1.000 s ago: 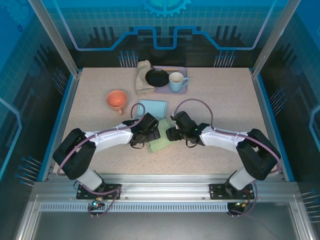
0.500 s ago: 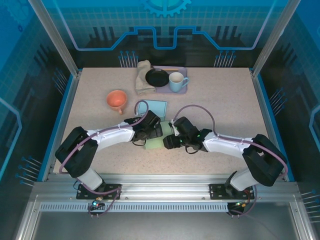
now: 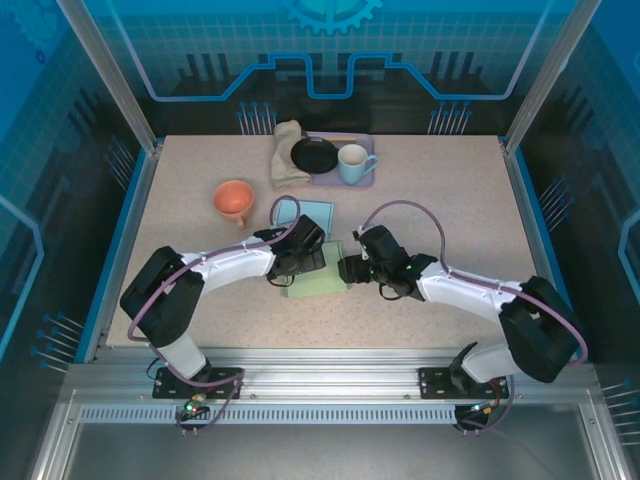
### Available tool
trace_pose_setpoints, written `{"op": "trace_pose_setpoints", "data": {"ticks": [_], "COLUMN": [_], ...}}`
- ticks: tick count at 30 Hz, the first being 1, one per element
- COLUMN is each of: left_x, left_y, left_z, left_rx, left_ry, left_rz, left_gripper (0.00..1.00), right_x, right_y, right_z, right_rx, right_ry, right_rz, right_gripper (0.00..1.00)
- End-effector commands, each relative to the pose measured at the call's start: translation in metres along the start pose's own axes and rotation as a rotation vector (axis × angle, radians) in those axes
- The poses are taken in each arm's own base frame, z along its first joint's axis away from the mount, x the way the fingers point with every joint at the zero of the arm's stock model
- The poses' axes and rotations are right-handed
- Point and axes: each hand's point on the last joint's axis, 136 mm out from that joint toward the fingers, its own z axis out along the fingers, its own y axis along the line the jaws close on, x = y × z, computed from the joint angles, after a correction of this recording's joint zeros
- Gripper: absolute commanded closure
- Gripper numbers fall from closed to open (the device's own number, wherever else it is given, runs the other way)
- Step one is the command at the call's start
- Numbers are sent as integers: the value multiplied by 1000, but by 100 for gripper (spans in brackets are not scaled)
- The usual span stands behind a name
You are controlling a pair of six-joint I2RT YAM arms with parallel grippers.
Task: Fold the paper box
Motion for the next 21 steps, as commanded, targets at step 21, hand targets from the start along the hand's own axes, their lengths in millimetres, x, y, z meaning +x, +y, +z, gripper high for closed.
{"op": "trace_pose_setpoints", "data": {"ticks": [21], "left_x": [13], "left_y": [12], "left_z": [7], "left_rx": [21], "left_ry": [8], "left_rz": [39], "left_gripper": [1], "right_x": [-21], "right_y": [16], "right_z": [23], "right_rx": [-54], "right_ry": [-17], "right_rz": [58], "right_gripper": [39]}}
